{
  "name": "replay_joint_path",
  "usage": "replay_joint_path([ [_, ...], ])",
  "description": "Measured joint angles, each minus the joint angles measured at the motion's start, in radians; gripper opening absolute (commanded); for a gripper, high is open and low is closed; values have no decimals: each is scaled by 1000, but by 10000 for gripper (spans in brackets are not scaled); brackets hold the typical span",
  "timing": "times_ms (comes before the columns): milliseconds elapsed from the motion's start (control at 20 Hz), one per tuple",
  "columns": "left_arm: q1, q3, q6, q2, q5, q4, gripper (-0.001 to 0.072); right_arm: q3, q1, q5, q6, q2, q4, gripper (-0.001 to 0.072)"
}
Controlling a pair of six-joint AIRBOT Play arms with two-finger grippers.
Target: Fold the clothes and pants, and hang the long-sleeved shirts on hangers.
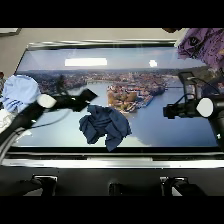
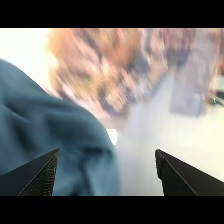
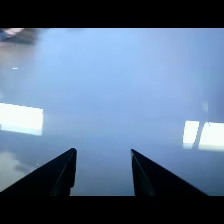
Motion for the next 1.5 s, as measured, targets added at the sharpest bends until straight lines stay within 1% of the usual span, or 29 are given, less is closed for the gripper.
replay_joint_path([
  [50,57,0,28,15,-32,0,700,-16,-61,0,3,-21,52,424],
  [100,119,0,52,27,-67,0,700,-37,-121,0,-3,-48,138,428],
  [200,206,0,81,40,-117,0,700,-89,-223,5,-67,-117,381,484],
  [250,240,0,89,43,-136,0,700,-116,-253,5,-111,-159,507,492],
  [350,286,0,103,47,-159,0,700,-156,-264,5,-192,-240,700,492],
  [450,310,0,109,49,-172,0,700,-177,-229,-3,-254,-316,813,495],
  [650,330,0,116,51,-181,1,700,-194,-122,-60,-328,-434,920,500],
  [900,336,0,119,51,-187,2,699,-199,-40,-110,-355,-509,987,498],
  [1050,337,0,119,51,-188,2,699,-200,8,-121,-361,-537,1008,468],
  [1100,337,0,119,51,-188,2,699,-200,25,-123,-362,-544,1012,306],
  [1150,337,0,119,51,-188,2,699,-200,39,-126,-362,-548,1015,110],
  [1200,337,0,119,50,-188,2,700,-200,48,-130,-364,-551,1015,31],
  [1350,336,0,119,28,-190,2,697,-200,56,-143,-365,-555,1014,32],
  [1500,317,0,124,-38,-189,0,692,-200,56,-147,-365,-547,1011,32],
])
